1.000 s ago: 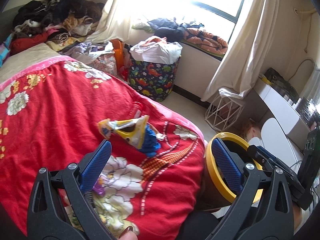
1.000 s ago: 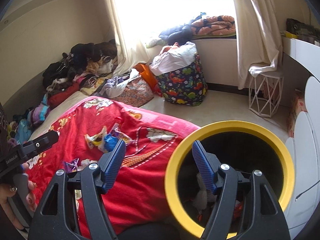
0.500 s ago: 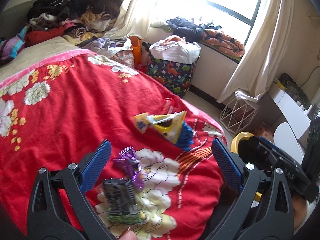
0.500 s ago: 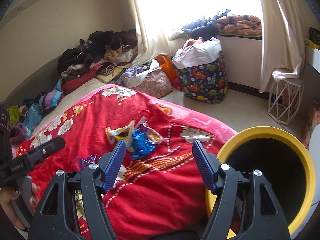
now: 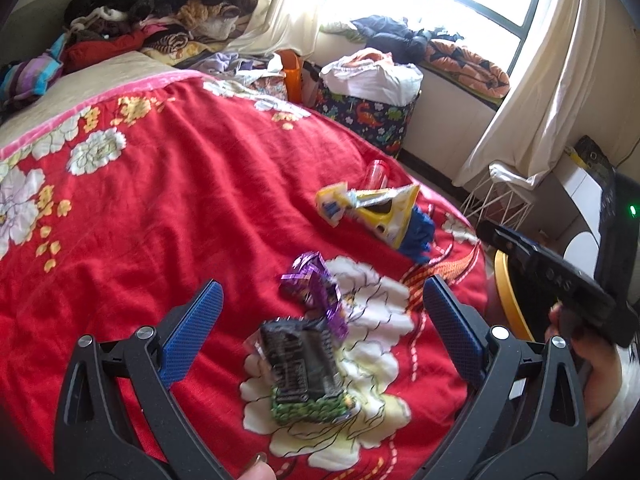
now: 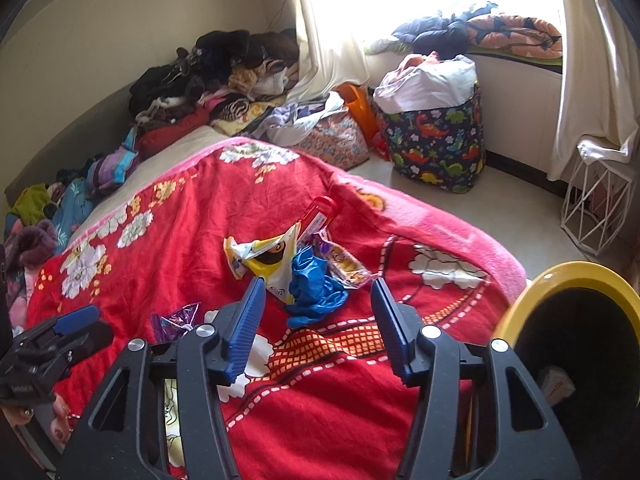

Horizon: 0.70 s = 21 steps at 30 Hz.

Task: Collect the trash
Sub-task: 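Grasp the black-and-green snack bag with the left tool while the right tool grasps the blue bag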

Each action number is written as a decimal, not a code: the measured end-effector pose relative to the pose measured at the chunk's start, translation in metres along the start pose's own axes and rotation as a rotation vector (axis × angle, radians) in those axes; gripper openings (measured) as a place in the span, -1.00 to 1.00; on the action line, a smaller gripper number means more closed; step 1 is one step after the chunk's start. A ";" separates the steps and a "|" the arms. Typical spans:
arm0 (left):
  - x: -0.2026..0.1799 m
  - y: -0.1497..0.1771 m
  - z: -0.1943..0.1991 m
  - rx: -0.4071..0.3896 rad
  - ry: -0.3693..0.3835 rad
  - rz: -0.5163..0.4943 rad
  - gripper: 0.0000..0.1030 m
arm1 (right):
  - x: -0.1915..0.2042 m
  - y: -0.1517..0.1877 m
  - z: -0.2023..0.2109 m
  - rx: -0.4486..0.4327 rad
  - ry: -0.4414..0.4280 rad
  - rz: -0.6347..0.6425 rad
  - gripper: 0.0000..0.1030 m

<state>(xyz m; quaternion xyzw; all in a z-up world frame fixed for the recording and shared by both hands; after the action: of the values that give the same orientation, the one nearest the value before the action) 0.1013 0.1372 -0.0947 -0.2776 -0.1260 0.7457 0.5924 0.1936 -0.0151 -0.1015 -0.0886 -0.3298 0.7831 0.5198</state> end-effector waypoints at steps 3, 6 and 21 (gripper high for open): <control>0.002 0.008 -0.005 0.027 -0.011 -0.008 0.78 | 0.002 -0.003 -0.014 0.027 -0.009 0.006 -0.09; 0.003 0.018 -0.011 0.061 -0.008 -0.017 0.78 | 0.004 -0.005 -0.029 0.055 -0.016 0.013 -0.13; 0.004 0.044 -0.036 0.180 0.018 -0.019 0.22 | 0.003 -0.007 -0.079 0.159 -0.054 0.008 -0.81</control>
<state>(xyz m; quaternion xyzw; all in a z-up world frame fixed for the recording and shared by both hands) 0.0848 0.1242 -0.1478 -0.2286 -0.0557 0.7459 0.6231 0.2356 0.0224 -0.1573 -0.0273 -0.2803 0.8110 0.5128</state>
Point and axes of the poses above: each gripper's, at about its wrist camera, not at the fingertips, and z roughly against the way its jaws point, x to its left, y to its underside, the point moved 4 cm from there along -z, roughly the way its jaws point, and after that the axes turned 13 degrees about x, right-handed, at the moved point
